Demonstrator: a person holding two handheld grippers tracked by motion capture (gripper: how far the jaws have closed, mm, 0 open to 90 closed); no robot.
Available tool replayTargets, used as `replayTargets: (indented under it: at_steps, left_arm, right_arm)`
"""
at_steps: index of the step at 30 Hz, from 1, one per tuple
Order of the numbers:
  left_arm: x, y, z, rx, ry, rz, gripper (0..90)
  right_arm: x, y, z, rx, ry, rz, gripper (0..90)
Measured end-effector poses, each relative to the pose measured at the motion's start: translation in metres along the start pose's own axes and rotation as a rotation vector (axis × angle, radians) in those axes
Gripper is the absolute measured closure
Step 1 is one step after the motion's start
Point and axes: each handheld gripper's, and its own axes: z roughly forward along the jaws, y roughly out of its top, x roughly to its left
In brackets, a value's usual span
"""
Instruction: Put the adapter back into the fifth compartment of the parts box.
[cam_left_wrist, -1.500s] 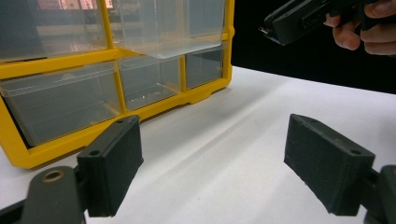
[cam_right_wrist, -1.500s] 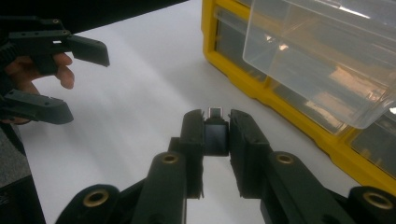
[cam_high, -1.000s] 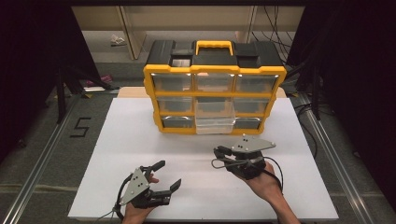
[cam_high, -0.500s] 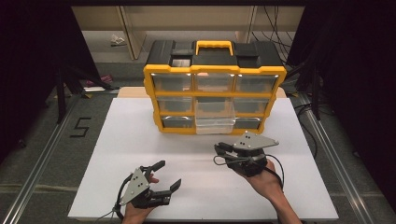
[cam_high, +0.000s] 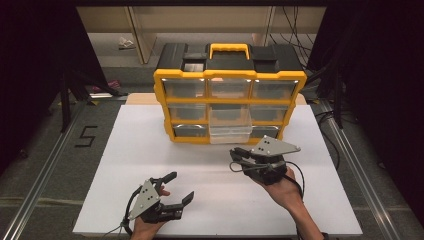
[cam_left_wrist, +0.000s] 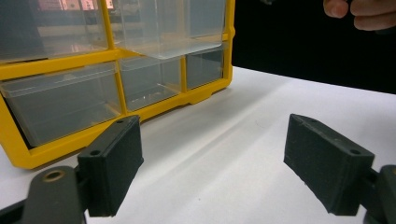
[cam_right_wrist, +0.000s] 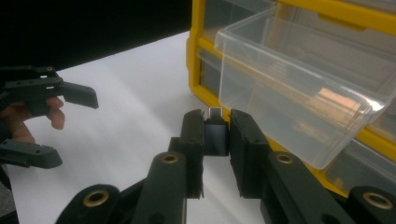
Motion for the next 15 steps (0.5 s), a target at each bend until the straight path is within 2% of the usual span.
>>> replayTargets:
  at_steps: [15]
  left_arm:
    - [0.000, 0.000, 0.001, -0.001, -0.003, 0.000, 19.0]
  right_arm:
    - [-0.005, 0.018, -0.003, -0.036, -0.018, -0.005, 76.4]
